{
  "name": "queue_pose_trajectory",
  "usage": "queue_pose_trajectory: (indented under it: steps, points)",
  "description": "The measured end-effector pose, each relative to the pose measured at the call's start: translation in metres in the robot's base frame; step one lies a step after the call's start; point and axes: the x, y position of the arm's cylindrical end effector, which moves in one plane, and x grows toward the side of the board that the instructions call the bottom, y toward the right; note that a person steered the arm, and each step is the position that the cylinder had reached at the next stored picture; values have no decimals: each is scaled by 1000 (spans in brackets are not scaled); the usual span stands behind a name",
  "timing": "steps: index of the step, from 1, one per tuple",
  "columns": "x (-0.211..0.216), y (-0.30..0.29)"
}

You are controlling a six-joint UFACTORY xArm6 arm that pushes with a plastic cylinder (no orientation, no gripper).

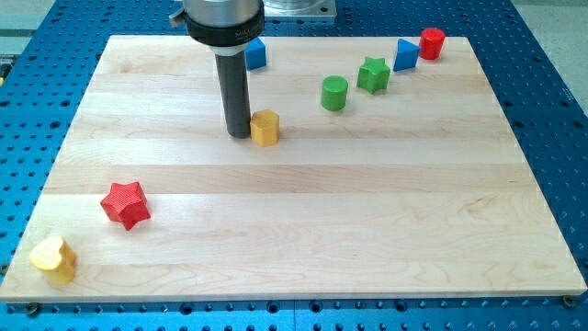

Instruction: Place cube in between red star and hexagon

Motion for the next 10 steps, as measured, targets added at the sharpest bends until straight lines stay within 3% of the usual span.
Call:
queue_pose_trajectory:
  steps: [4, 6, 7, 8, 9, 10]
  points:
    - [21, 5]
    - [16, 63]
    - [17, 32]
    - [32, 93]
    - [20, 145]
    - [-3, 140]
